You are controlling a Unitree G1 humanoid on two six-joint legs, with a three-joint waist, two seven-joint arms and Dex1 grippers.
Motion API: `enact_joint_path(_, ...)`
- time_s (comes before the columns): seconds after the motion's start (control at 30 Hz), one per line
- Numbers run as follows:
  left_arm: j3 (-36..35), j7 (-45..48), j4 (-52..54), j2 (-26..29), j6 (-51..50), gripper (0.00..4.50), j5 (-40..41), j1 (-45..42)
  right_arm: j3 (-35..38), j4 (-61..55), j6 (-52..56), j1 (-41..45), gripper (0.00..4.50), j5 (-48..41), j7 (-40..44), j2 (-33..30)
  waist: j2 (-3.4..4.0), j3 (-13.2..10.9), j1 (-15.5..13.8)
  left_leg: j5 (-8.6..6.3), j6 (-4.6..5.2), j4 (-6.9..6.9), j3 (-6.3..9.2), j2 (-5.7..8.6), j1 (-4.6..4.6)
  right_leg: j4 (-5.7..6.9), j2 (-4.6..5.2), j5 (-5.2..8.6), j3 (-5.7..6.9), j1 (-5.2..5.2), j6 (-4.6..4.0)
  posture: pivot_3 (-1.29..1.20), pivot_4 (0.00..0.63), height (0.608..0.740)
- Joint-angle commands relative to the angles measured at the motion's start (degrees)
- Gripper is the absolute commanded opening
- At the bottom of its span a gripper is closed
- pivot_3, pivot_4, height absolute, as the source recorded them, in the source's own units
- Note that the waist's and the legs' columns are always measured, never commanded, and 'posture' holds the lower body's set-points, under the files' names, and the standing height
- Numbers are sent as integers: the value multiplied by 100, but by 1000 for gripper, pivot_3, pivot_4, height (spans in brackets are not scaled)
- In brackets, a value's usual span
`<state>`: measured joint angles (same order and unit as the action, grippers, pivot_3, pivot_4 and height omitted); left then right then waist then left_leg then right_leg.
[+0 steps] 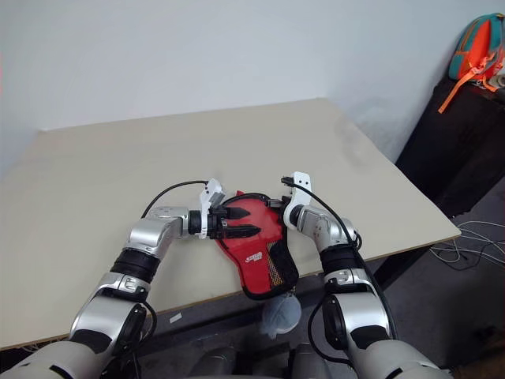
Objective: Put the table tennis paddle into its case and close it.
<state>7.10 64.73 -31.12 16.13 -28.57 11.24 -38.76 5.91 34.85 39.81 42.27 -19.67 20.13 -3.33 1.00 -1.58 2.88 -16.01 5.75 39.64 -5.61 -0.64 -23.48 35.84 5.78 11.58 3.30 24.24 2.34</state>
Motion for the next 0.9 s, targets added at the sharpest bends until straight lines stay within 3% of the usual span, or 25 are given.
enact_joint_path(0.03, 42, 29, 148, 0, 74, 4500, 63, -105, -62, -201, 8, -110, 1324, 87, -61, 19, 0, 0, 4, 0, -2, 0, -1, 0, 1, 2, 0, 0, -1, 1, 0, 0, 0, 740)
enact_joint_path(0.3, 112, 52, -4, -29, 156, 4500, 41, -219, 110, -355, -251, -116, 3965, 129, -304, -88, 1, -1, -17, 21, -32, 0, 3, -2, 3, 9, 0, -23, 5, -1, -5, 0, 0, 740)
enact_joint_path(0.5, 95, 100, -67, 81, 273, 4500, 8, -272, 274, -1521, -190, -404, 3965, -296, 192, -435, 1, -2, -4, 45, -6, 2, -7, 7, -3, -11, 11, -70, -12, 4, -1, 0, 0, 740)
enact_joint_path(0.77, -66, 284, -446, 769, 860, 4500, -102, -410, 198, -3798, 349, -1927, 3965, -1122, 1832, -1821, -2, -4, -13, 45, 0, -1, -6, 3, -9, -13, 6, -69, -12, 11, 1, 0, 0, 740)
enact_joint_path(0.9, -105, 355, -887, 1236, 1346, 4500, -273, -485, 3, -4139, 126, -2467, 3965, -871, 2139, -2430, -8, -8, -4, 23, 30, 0, -8, 1, -7, -14, 12, -69, -13, 14, -2, 0, 0, 740)
